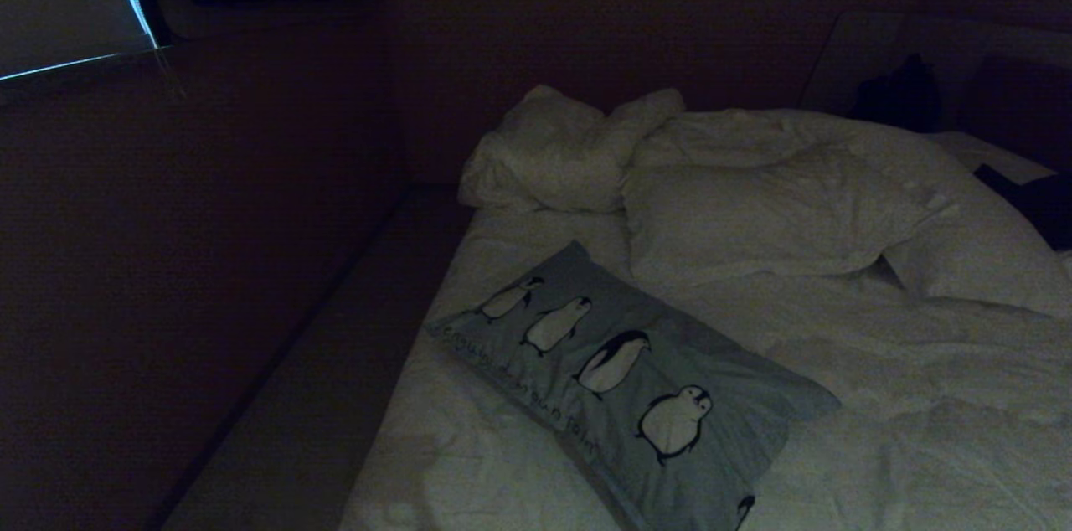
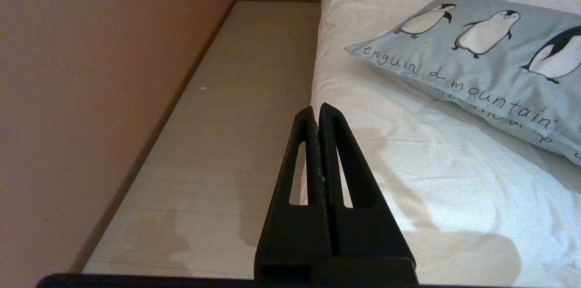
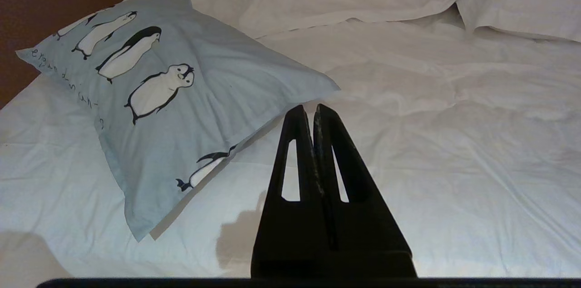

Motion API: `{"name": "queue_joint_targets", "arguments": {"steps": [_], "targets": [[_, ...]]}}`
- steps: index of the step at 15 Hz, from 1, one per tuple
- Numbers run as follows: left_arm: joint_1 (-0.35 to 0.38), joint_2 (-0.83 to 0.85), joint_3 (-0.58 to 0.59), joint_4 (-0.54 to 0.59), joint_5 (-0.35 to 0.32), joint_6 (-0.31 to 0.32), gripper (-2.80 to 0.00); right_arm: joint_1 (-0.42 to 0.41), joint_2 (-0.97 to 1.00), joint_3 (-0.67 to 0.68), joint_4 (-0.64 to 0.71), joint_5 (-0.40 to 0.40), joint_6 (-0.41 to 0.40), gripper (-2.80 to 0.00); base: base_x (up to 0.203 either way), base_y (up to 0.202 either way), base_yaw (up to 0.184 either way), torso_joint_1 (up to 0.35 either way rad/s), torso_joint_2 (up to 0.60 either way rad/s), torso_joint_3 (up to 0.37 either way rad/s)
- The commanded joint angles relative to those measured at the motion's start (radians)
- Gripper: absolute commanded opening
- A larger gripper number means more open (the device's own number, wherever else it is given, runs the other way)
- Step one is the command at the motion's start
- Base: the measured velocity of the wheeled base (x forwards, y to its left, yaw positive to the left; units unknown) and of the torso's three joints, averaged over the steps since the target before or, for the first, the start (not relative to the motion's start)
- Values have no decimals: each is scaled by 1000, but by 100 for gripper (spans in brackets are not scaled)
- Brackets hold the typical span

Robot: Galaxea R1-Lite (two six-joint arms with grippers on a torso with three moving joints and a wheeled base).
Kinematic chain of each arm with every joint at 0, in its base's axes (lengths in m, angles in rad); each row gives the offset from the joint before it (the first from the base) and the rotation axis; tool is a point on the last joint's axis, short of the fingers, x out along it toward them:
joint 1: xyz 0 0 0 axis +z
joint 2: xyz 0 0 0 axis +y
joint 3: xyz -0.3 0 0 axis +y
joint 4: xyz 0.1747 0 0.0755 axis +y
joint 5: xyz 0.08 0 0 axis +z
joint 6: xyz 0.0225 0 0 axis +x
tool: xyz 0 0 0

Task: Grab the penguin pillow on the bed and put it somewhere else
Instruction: Pick up the pillow

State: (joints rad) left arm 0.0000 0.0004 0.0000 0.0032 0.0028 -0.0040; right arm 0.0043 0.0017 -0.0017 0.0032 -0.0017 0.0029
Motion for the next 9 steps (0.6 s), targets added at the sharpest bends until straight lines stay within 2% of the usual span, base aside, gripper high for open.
{"name": "queue_joint_targets", "arguments": {"steps": [1,9], "targets": [[0,0,2,-1,0,-1,-280,0,0,0,0,0,0,-280,0,0,0,0,0,0],[0,0,2,0,0,-1,-280,0,0,0,0,0,-1,-280,0,0,0,0,0,0]]}}
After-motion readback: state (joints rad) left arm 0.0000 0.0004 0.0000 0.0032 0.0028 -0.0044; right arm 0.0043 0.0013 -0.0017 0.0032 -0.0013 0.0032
